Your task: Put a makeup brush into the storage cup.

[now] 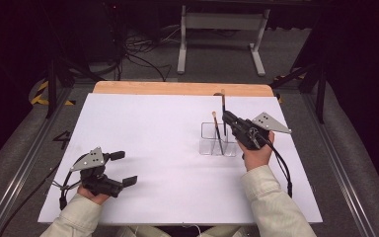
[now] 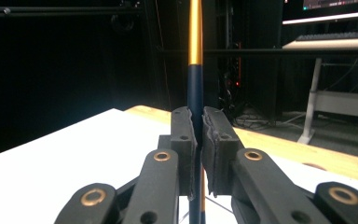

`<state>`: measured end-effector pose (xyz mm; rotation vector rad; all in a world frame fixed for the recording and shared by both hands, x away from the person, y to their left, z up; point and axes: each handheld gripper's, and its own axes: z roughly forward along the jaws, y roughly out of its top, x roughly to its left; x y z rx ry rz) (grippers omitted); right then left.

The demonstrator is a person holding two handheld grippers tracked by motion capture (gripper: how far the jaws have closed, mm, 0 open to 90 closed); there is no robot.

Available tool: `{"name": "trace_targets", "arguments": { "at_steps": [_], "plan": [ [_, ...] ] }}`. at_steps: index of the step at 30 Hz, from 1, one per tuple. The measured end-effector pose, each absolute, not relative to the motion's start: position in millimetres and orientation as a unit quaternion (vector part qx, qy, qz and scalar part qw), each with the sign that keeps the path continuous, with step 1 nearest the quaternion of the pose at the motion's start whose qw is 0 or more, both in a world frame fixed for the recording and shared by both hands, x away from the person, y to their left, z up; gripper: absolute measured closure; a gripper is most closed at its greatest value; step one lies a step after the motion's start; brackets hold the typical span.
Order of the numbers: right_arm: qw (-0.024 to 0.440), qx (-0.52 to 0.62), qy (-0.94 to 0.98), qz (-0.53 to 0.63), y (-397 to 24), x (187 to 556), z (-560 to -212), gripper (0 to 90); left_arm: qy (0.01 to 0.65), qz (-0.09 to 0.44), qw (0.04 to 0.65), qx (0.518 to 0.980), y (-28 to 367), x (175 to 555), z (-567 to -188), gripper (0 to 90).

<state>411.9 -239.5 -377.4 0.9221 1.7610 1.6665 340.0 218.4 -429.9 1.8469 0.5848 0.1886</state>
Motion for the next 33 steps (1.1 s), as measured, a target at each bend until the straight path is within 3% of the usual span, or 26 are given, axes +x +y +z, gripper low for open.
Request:
{"name": "trace_targets", "arguments": {
  "at_steps": [33],
  "plan": [
    [0.243,0.368,0.67,0.597,-237,415,-402,83.3,0.247,0.075,0.565,0.784,217,341,-430,0.0]
  ]
}}
